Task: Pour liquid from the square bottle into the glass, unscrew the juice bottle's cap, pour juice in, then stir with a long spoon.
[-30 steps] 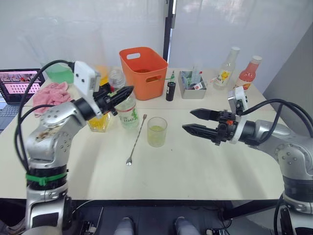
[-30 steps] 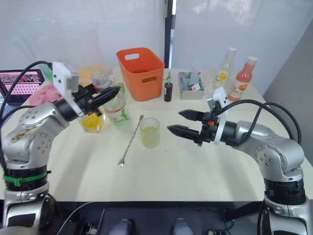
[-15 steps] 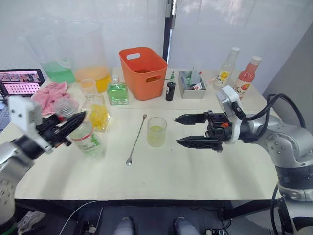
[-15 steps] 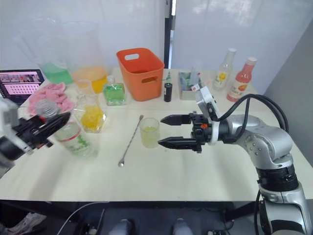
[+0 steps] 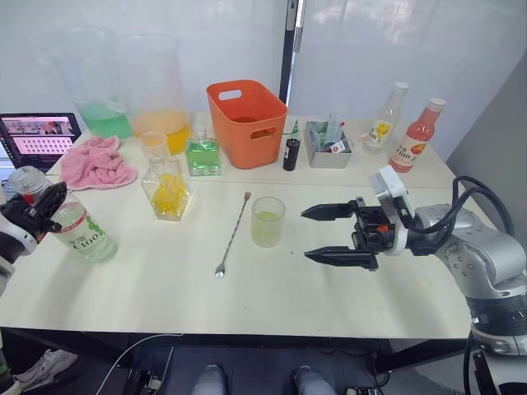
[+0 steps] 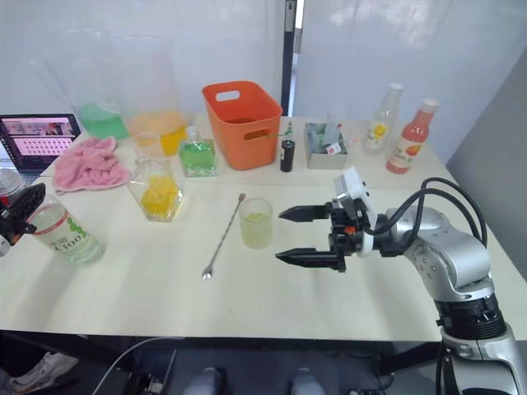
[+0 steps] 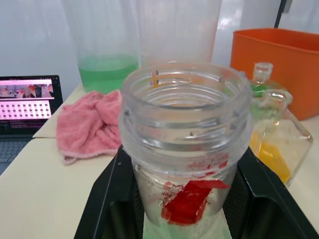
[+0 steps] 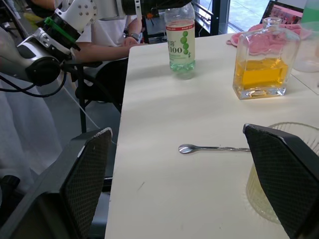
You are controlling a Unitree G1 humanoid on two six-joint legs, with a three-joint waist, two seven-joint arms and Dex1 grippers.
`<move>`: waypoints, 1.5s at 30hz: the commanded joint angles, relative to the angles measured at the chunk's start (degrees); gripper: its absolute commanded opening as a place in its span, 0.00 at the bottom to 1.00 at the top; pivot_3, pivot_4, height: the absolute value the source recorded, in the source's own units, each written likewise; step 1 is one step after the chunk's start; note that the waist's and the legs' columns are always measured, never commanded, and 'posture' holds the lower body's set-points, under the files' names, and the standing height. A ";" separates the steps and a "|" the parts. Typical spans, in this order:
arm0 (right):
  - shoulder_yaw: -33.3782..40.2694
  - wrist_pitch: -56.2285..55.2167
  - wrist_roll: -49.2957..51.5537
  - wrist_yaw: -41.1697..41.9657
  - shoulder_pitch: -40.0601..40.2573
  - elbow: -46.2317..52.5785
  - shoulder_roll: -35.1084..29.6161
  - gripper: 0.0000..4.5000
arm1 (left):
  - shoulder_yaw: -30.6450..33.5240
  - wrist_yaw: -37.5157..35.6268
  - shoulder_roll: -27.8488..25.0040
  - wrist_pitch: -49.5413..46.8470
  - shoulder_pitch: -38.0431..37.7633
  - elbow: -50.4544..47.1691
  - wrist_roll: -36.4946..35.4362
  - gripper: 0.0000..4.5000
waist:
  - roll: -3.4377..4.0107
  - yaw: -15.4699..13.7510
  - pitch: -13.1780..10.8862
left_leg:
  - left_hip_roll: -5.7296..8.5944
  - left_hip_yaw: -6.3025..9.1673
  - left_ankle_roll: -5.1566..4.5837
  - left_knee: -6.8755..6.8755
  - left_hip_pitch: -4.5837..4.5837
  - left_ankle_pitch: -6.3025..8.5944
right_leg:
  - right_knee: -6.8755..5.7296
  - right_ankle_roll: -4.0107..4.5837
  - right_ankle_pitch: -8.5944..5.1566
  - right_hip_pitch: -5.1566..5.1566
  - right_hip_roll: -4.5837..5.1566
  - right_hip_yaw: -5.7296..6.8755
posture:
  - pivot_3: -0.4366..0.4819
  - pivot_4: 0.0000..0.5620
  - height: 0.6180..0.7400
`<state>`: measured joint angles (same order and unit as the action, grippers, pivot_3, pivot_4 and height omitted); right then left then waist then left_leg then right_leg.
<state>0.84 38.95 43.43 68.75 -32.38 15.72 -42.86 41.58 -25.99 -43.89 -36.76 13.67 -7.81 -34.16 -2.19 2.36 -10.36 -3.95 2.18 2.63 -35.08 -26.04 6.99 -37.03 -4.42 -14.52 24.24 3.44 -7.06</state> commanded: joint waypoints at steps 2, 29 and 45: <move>2.26 -0.56 0.66 -2.32 1.60 4.93 -0.56 0.99 | -9.15 -0.44 -5.80 7.80 12.72 14.79 8.06 0.34 | -0.06 -0.41 0.00 | -0.02 0.12 0.00 0.06 0.01 -0.02 | -0.08 -0.19 0.03 0.02 -0.05 0.16 | 0.48 0.27 0.88; 4.09 1.64 2.14 -8.07 4.00 8.99 -2.99 0.99 | -22.16 -3.16 -2.97 29.19 45.55 66.31 20.40 0.34 | -0.08 -0.07 0.00 | -0.01 0.09 0.06 0.15 -0.05 -0.07 | -0.05 -0.30 0.09 0.02 -0.05 0.12 | 0.48 0.27 0.88; 3.40 1.99 1.68 -7.78 2.10 7.64 -2.39 1.00 | -17.04 -3.66 -3.26 28.39 46.00 58.69 15.26 0.99 | -0.09 -0.05 0.00 | -0.02 0.10 0.07 0.15 -0.04 -0.08 | -0.07 -0.28 0.10 0.02 -0.05 0.12 | 0.48 0.27 0.88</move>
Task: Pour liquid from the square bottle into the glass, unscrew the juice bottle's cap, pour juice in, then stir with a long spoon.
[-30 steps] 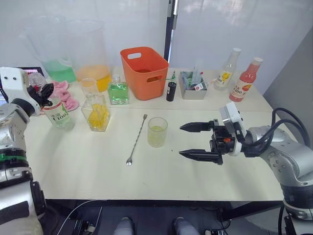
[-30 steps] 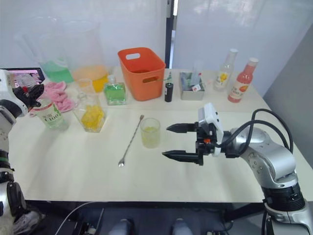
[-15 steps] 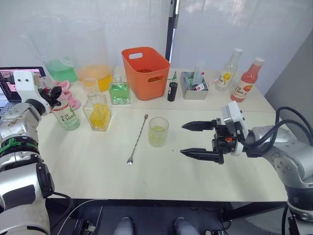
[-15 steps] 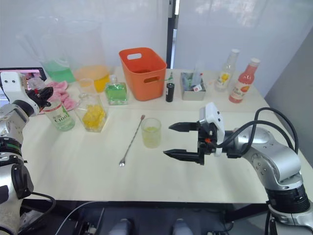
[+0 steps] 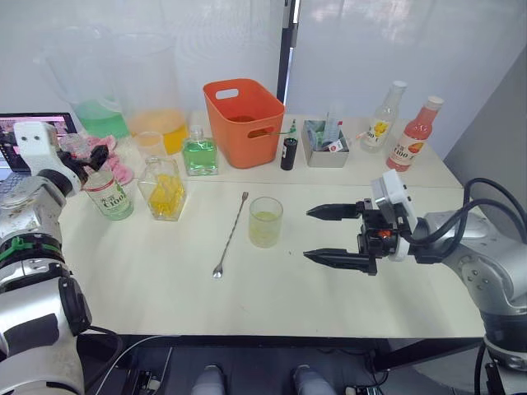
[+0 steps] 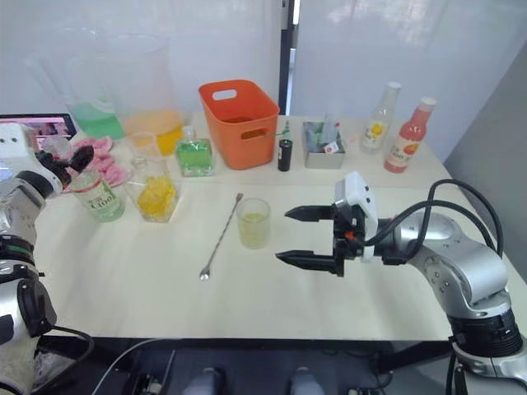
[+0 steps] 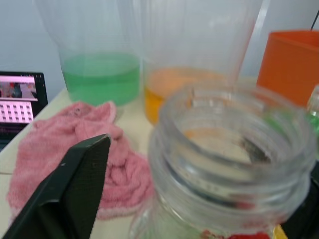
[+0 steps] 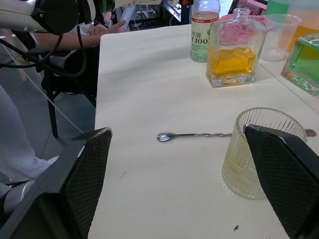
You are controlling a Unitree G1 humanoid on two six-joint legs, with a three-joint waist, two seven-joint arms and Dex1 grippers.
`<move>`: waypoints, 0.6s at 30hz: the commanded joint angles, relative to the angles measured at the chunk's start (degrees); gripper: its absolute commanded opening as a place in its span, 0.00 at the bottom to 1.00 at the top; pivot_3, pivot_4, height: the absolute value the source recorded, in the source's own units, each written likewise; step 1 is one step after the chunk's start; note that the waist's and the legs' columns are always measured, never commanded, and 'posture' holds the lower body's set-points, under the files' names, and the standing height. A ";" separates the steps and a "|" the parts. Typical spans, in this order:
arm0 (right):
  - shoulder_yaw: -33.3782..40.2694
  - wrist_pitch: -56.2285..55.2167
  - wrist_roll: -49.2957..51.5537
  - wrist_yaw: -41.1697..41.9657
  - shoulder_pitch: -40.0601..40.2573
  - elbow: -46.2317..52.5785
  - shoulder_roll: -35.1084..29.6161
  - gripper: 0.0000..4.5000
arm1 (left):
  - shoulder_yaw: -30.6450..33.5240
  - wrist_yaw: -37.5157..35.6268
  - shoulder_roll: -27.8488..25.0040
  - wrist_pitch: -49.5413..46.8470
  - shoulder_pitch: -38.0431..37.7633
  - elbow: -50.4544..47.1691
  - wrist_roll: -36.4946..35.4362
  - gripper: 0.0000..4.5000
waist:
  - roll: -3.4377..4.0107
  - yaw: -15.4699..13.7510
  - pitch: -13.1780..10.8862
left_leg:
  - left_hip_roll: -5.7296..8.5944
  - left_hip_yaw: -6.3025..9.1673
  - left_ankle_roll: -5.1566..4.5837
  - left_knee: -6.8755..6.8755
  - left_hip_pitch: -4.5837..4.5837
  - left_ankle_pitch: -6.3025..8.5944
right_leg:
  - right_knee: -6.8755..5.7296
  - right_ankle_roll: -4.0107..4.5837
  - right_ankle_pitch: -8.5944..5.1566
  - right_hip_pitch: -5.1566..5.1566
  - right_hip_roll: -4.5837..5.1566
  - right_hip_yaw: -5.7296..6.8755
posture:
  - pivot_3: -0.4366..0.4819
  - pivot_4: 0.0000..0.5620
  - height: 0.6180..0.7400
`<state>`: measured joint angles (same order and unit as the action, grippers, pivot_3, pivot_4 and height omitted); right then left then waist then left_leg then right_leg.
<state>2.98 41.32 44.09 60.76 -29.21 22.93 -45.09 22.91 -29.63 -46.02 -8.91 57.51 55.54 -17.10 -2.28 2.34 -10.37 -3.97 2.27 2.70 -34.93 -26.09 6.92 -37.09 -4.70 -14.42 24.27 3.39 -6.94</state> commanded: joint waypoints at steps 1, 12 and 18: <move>1.39 -0.40 1.03 0.37 -1.17 0.23 -0.29 1.00 | 1.76 -0.14 -1.30 0.87 2.70 -6.51 -2.12 0.99 | 0.00 -0.07 0.00 | 0.00 0.00 0.00 -0.01 0.00 0.00 | 0.00 0.00 0.00 -0.01 0.00 -0.01 | 0.48 0.27 0.88; 2.36 -1.18 0.46 0.93 -2.33 -2.13 -0.68 1.00 | 2.93 -7.97 -2.66 -11.25 4.32 -31.27 -13.84 0.99 | 0.01 0.11 -0.01 | 0.01 0.01 0.05 0.01 0.00 -0.03 | 0.00 0.01 0.02 -0.03 0.01 -0.04 | 0.48 0.27 0.88; 2.16 -3.79 -2.02 0.81 -3.63 -5.47 -0.47 1.00 | 1.51 -13.50 -4.02 -27.12 -6.33 -53.91 -24.94 0.99 | 0.00 0.26 -0.01 | 0.00 0.01 0.06 -0.02 0.04 -0.04 | -0.06 0.01 0.01 -0.03 0.00 -0.05 | 0.48 0.27 0.88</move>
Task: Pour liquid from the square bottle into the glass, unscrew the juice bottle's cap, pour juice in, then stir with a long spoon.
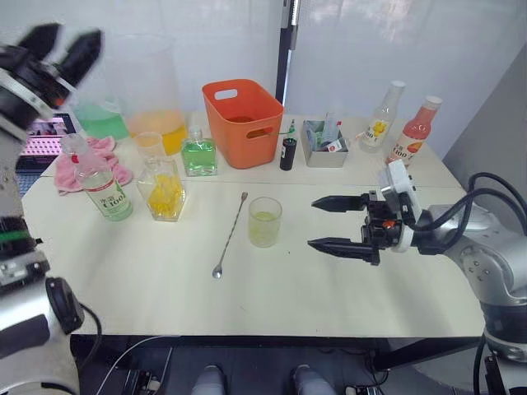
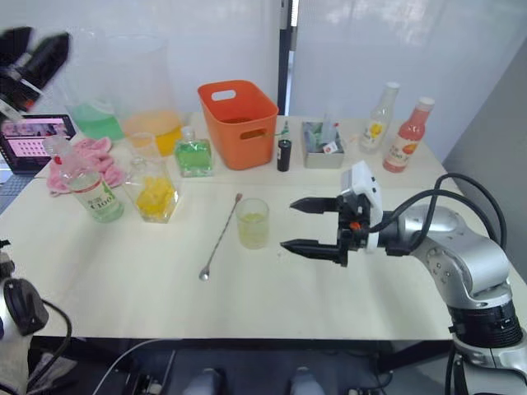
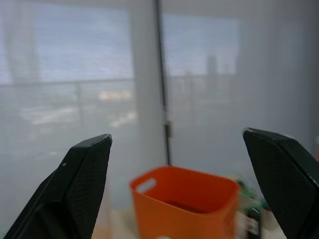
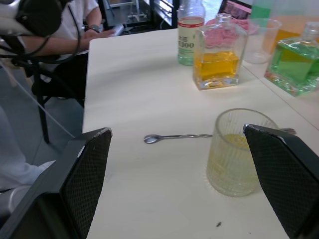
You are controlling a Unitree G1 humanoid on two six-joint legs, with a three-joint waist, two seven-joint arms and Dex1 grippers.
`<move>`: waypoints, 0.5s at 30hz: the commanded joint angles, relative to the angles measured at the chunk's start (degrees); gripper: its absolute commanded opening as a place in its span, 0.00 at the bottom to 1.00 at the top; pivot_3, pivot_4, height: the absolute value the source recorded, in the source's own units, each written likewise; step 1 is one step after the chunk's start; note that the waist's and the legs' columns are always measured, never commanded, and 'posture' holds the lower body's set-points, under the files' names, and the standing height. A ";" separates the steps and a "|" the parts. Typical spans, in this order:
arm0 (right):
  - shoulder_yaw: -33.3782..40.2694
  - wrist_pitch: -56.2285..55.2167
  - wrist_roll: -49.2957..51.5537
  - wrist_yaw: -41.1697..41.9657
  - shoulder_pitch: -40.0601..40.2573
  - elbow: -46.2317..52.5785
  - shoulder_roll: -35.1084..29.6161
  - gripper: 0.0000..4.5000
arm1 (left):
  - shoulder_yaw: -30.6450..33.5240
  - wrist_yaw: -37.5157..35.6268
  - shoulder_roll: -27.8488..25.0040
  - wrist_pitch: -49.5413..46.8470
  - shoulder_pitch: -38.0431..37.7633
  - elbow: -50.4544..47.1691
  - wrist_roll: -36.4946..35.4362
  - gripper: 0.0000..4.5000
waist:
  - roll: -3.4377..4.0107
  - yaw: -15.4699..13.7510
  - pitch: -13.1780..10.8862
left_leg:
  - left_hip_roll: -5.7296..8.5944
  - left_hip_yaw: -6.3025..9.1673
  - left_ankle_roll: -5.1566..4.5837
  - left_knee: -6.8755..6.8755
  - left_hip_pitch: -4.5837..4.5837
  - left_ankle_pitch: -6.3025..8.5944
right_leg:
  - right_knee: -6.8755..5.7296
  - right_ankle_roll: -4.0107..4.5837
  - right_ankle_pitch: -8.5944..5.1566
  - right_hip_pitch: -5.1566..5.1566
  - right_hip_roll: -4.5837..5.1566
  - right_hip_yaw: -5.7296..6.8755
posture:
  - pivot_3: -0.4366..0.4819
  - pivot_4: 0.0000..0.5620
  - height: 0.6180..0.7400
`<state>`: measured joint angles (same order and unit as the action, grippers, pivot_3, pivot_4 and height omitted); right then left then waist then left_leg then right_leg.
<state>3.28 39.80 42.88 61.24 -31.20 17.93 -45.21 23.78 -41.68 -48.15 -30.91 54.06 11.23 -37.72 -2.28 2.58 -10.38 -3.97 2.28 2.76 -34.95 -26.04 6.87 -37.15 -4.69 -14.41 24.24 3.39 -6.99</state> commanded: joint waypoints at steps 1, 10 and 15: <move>1.77 -2.72 -1.16 0.33 -1.80 -0.90 -0.27 1.00 | 0.55 -1.75 -2.07 -6.30 -4.73 -12.12 -5.06 0.99 | 0.00 0.17 0.00 | 0.00 0.00 0.00 -0.01 0.00 0.00 | -0.01 0.00 0.00 -0.01 0.00 -0.01 | 0.48 0.27 0.88; 1.18 -5.57 -5.86 -4.01 -3.84 -6.25 3.64 1.00 | -0.47 -3.56 -0.31 -3.28 -28.06 -27.20 -2.38 0.99 | 0.03 0.10 0.00 | -0.01 -0.10 0.00 0.09 0.20 0.00 | 0.04 0.05 -0.04 -0.08 0.01 -0.10 | 0.48 0.27 0.88; 1.95 -8.53 -9.91 -7.84 -1.04 -8.04 5.14 1.00 | -1.65 -3.06 0.54 -2.51 -38.73 -33.46 -0.49 0.99 | 0.02 -0.16 0.00 | 0.00 -0.12 0.00 0.10 0.17 0.00 | 0.08 0.07 -0.03 -0.07 0.02 -0.12 | 0.48 0.27 0.88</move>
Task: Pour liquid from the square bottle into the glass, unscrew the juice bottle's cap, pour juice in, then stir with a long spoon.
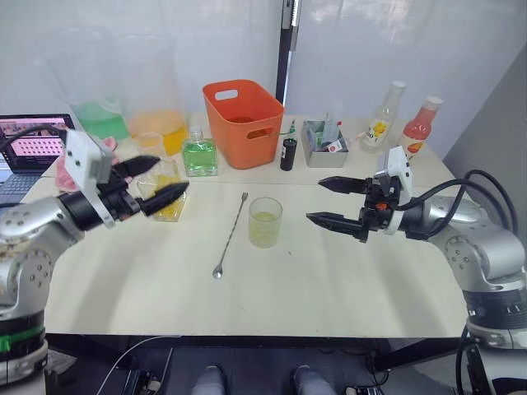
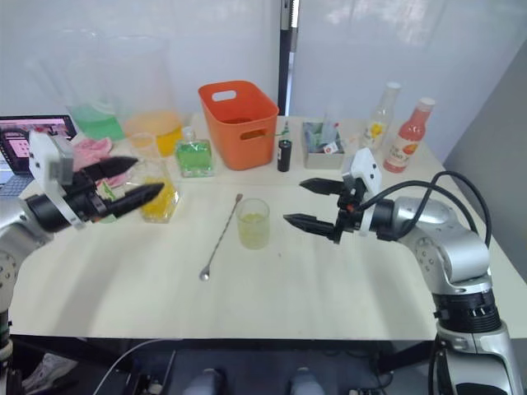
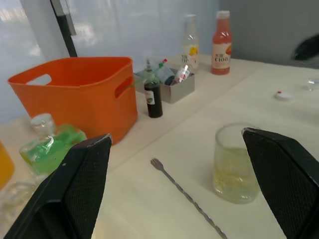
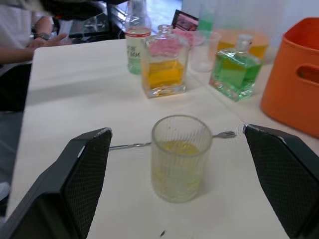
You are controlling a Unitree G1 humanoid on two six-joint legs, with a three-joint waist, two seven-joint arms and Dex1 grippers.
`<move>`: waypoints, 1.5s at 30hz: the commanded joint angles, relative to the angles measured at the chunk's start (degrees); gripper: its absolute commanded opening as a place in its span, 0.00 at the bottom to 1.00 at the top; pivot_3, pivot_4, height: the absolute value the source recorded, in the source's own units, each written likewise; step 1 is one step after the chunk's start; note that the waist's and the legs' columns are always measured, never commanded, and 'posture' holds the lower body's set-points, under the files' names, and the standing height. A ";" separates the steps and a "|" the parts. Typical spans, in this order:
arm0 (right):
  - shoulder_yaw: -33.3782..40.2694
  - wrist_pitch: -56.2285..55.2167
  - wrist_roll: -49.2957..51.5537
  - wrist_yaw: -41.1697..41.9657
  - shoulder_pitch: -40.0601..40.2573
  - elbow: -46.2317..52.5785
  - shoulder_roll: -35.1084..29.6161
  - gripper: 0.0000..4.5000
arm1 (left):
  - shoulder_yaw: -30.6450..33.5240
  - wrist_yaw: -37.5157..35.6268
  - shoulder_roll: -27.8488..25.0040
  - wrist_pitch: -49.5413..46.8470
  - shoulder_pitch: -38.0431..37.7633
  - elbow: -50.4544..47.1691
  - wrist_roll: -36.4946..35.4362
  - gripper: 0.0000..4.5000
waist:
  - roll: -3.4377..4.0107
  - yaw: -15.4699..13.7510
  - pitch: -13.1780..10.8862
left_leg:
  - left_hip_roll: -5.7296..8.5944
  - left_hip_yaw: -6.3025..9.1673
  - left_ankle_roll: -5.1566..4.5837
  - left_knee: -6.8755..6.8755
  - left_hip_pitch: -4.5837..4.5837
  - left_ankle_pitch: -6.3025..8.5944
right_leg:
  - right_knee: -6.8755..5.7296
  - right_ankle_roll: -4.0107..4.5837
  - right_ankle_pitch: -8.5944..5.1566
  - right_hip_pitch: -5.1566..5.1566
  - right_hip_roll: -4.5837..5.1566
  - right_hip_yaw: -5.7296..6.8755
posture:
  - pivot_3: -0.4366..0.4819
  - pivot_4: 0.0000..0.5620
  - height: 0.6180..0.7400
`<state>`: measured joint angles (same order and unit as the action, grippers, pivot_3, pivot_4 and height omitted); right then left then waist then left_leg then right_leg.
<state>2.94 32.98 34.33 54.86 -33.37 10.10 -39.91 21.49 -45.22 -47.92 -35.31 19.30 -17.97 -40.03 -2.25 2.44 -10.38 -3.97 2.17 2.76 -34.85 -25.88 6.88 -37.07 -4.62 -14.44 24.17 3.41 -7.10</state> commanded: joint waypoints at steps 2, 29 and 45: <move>2.43 -2.89 -2.24 -1.77 2.62 -0.91 -0.13 1.00 | 0.29 0.89 0.93 3.55 -7.43 -5.48 3.66 0.99 | 0.00 -0.02 0.00 | 0.00 -0.03 0.00 0.00 0.01 0.00 | 0.04 0.01 0.00 -0.02 0.02 -0.01 | 0.48 0.27 0.88; 21.42 -8.75 0.22 3.14 28.88 -12.67 -3.64 1.00 | 15.11 -0.76 10.73 27.25 -36.67 12.96 11.32 0.99 | -0.01 0.39 0.04 | -0.04 -0.23 0.30 0.09 0.32 0.19 | 0.07 0.40 -0.38 -0.06 0.09 -0.11 | 0.48 0.27 0.88; 19.75 -7.58 0.93 4.47 25.79 -11.41 -4.26 1.00 | 9.39 3.57 13.32 22.99 -32.16 6.98 10.43 0.99 | 0.00 0.21 0.05 | -0.04 -0.27 0.40 0.07 0.35 0.26 | 0.08 0.40 -0.38 -0.10 0.09 -0.15 | 0.48 0.27 0.88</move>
<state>22.36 25.55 34.24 58.66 -6.76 -3.30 -43.56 32.13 -42.97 -35.07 -11.57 -13.21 -7.61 -29.03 -2.25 2.66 -10.32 -4.00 1.89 3.15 -34.78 -25.53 7.13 -36.99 -4.22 -14.82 24.07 3.50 -7.25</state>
